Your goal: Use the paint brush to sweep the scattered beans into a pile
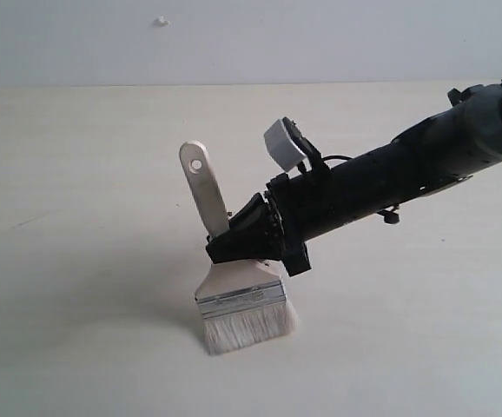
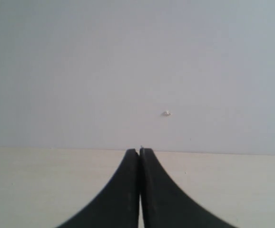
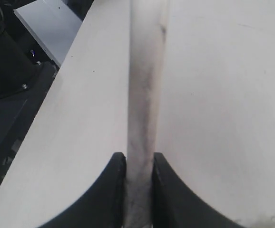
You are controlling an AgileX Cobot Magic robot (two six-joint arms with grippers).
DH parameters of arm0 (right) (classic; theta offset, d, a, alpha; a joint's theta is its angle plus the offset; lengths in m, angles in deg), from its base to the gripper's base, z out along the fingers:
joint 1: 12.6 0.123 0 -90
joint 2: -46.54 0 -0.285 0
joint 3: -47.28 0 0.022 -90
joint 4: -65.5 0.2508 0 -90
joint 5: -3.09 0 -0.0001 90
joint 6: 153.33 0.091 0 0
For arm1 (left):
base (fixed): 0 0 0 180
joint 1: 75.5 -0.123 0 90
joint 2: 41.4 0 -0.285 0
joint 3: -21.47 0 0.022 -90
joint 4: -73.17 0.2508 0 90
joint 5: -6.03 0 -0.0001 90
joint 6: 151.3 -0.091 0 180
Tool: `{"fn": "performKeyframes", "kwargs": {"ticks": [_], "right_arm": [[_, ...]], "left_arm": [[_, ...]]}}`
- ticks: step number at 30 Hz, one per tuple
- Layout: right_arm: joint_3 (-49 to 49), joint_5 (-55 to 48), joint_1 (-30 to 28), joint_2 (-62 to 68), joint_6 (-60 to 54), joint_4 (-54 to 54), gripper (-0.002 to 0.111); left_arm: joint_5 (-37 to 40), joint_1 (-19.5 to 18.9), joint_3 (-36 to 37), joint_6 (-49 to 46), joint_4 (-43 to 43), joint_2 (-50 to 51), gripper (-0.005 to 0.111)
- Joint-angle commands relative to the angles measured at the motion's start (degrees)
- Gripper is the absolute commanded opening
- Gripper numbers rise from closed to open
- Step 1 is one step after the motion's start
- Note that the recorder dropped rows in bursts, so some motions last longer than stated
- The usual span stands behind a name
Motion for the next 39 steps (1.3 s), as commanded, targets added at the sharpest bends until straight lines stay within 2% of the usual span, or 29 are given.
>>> {"fn": "performKeyframes", "kwargs": {"ticks": [1, 19, 27, 35, 37, 39], "right_arm": [[-3.6, -0.1, -0.3, 1.1, -1.2, -1.2, 0.0], [-16.8, -1.5, -0.3, 5.6, -0.6, -0.9, 0.0], [-16.7, -1.5, -0.3, 0.7, 13.5, -8.0, 0.0], [-16.3, -1.5, -0.3, -9.7, 23.4, -9.0, 0.0], [-14.3, 4.8, -0.3, -13.6, 25.0, -9.0, 0.0], [-11.2, 15.8, -0.3, -17.7, 28.0, -9.0, 0.0]], "left_arm": [[0.5, 0.3, 0.1, 0.0, -0.3, -0.3, 0.0], [0.5, 0.3, 0.1, 0.0, -0.3, -0.3, 0.0], [0.5, 0.3, 0.1, 0.0, -0.3, -0.3, 0.0], [0.5, 0.3, 0.1, 0.0, -0.3, -0.3, 0.0], [0.5, 0.3, 0.1, 0.0, -0.3, -0.3, 0.0], [0.5, 0.3, 0.1, 0.0, -0.3, -0.3, 0.0]]}}
